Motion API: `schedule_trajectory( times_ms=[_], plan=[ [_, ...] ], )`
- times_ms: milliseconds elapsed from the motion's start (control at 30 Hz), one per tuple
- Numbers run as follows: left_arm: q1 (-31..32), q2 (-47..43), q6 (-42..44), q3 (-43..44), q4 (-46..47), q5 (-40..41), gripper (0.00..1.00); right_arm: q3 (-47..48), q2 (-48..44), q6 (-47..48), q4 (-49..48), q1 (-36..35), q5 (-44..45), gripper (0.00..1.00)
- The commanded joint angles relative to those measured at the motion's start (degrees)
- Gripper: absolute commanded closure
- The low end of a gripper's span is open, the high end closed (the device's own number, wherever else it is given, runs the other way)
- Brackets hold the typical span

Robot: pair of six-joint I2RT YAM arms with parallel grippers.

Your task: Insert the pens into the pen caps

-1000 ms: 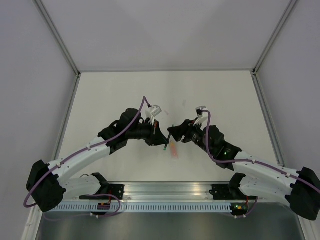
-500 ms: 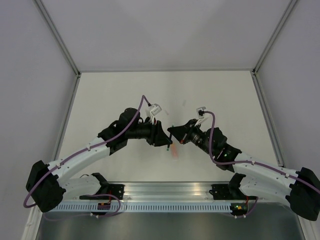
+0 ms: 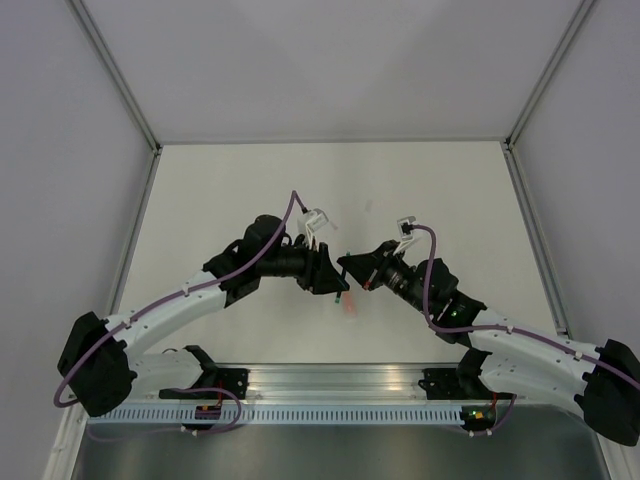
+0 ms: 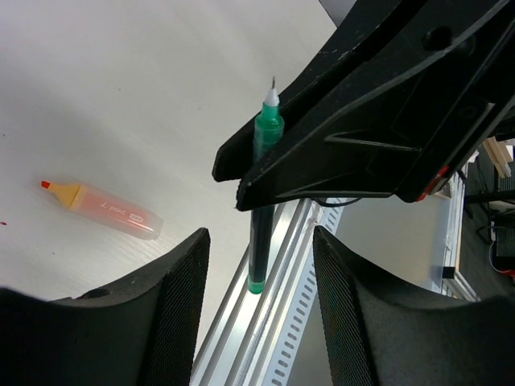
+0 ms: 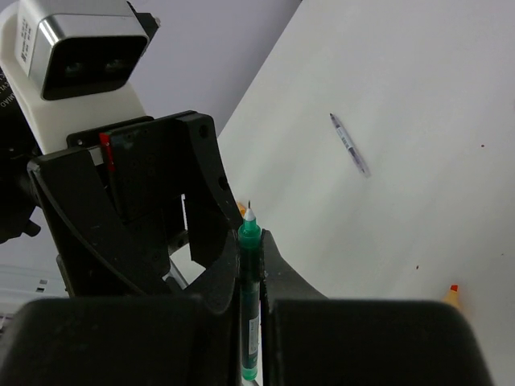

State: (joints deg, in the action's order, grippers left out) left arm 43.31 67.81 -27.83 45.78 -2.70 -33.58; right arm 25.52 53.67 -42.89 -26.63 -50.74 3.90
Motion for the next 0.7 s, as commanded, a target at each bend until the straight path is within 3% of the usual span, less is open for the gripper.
schedule_trajectory(
  times_ms=[0,133,300,500,567,600,667],
  plan=[
    [-0.07,0.57,2.43,-0.52,4.1,-1.75,0.39,-0.38,-1.02,-1.31,-3.43,0.12,0.05,1.0],
    [-0.07,1.09,2.61,-1.04,5.33,-2.01,0.39,-0.56,-0.94,-1.75,-4.04,0.12,-0.56,1.0],
    [-0.07,2.32,1.03,-2.18,9.28,-4.65,0.46,-0.91,-1.2,-1.84,-4.3,0.12,-0.21,1.0],
    [-0.07,2.5,0.68,-2.71,10.08,-4.56,0.94,-0.82,-1.38,-1.49,-3.96,0.12,0.14,1.0],
    [0.02,2.33,0.59,-2.63,9.73,-3.51,0.98,-0.47,-1.2,-1.14,-3.43,0.12,0.23,0.91],
    [-0.07,2.15,0.94,-2.45,9.38,-2.98,0.98,0.4,-1.2,-1.05,-1.51,0.12,0.66,0.77],
    [-0.07,1.62,0.94,-2.01,7.63,0.6,0.98,1.46,-1.72,-0.35,0.87,0.12,2.59,0.62]
  ],
)
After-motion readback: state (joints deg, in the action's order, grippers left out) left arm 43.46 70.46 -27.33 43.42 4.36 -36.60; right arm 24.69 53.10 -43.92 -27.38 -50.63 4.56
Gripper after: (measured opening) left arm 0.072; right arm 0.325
